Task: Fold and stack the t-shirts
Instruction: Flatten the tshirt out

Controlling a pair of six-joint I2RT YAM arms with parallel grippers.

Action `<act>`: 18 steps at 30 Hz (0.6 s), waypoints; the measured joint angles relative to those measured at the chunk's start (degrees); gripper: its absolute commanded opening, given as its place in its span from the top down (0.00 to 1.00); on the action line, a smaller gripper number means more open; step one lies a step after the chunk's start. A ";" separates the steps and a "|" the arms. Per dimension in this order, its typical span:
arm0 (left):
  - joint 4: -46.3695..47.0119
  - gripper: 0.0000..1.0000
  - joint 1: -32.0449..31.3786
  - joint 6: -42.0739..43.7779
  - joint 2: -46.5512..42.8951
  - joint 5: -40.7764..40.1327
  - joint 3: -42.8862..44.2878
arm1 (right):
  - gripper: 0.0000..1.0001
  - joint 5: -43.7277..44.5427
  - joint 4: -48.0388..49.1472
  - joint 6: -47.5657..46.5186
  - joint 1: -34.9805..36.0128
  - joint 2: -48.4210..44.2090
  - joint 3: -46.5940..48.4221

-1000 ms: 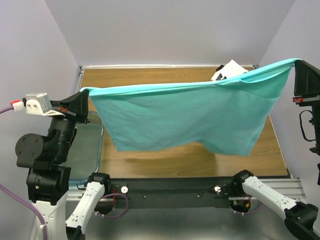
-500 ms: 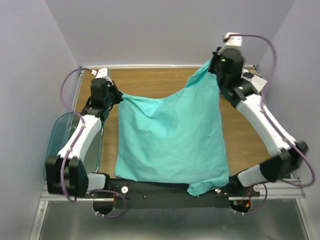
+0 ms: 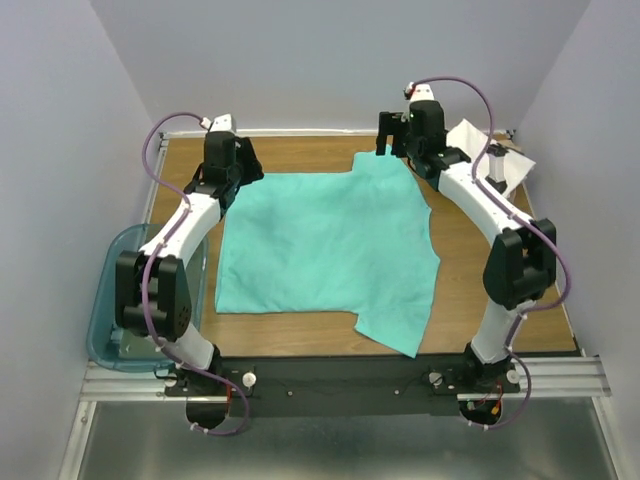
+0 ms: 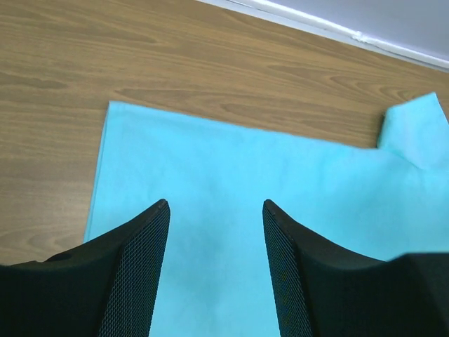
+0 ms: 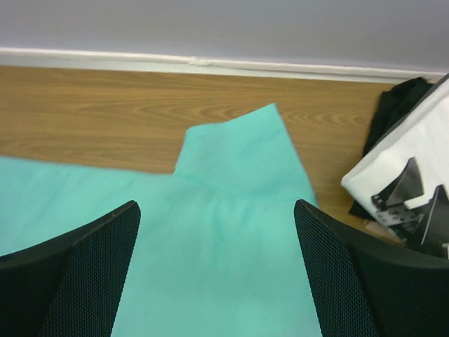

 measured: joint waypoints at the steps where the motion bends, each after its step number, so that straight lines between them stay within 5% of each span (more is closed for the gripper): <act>1: 0.02 0.37 -0.57 0.00 -1.79 -0.02 -1.25 | 0.04 -1.46 0.24 0.46 0.02 -1.64 -1.64; 8: 2.45 0.36 -2.25 -0.04 -5.81 0.28 -10.27 | 0.04 -10.69 2.95 6.80 0.22 -15.76 -18.40; 18: 3.21 0.37 -3.19 -0.13 -5.81 0.74 -20.02 | 0.04 -13.77 2.16 12.92 0.24 -17.59 -35.06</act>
